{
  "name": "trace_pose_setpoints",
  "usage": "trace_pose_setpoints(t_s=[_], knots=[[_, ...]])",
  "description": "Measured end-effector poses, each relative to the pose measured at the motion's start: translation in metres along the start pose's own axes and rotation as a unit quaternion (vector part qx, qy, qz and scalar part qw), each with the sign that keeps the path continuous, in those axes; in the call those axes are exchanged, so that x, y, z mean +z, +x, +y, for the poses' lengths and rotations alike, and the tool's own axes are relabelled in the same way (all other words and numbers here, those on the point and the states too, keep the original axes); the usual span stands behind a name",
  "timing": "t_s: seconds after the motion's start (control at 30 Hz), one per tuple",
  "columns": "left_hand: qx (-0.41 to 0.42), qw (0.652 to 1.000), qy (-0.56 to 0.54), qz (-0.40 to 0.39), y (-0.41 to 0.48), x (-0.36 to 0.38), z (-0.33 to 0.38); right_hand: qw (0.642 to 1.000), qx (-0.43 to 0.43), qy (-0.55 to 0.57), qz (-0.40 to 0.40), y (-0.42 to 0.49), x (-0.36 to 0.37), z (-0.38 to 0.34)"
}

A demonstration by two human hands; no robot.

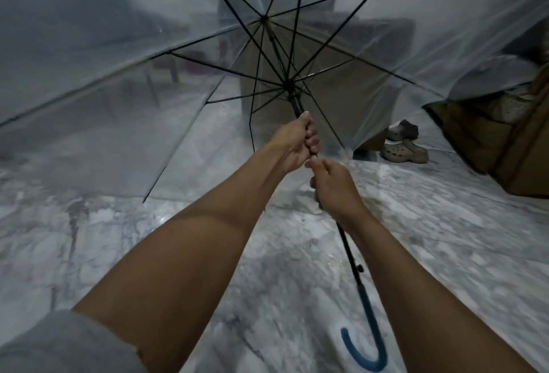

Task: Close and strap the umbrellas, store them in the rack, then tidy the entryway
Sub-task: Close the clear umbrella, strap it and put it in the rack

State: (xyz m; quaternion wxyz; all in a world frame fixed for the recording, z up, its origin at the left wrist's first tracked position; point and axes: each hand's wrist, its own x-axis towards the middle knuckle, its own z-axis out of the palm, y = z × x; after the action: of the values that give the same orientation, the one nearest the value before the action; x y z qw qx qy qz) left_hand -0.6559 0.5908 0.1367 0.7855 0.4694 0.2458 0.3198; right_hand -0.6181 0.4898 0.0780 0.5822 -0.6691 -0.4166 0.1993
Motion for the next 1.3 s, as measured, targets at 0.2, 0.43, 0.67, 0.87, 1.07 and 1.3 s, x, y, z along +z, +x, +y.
trace_pose_setpoints(t_s=[0.2,0.43,0.67,0.87,1.07,1.3], knots=[[0.023,0.999,-0.019,0.025,0.017,-0.034,0.015,0.993,0.059,0.019,-0.096,-0.029,0.01,0.028],[0.062,0.994,-0.074,0.054,0.018,-0.052,0.023,0.996,0.02,-0.054,-0.066,-0.033,0.017,0.036],[0.003,0.999,-0.033,-0.022,0.005,-0.018,-0.003,0.998,-0.026,-0.061,0.002,0.014,0.006,0.005],[0.024,0.998,-0.057,0.003,0.011,-0.043,0.008,0.996,0.013,0.034,-0.087,-0.009,0.021,0.013],[0.048,0.993,-0.103,0.039,0.015,-0.068,0.03,0.963,0.125,0.07,-0.23,-0.042,-0.003,0.029],[0.07,0.987,-0.125,0.079,0.011,-0.068,0.036,0.976,0.123,0.086,-0.159,-0.045,0.002,0.021]])
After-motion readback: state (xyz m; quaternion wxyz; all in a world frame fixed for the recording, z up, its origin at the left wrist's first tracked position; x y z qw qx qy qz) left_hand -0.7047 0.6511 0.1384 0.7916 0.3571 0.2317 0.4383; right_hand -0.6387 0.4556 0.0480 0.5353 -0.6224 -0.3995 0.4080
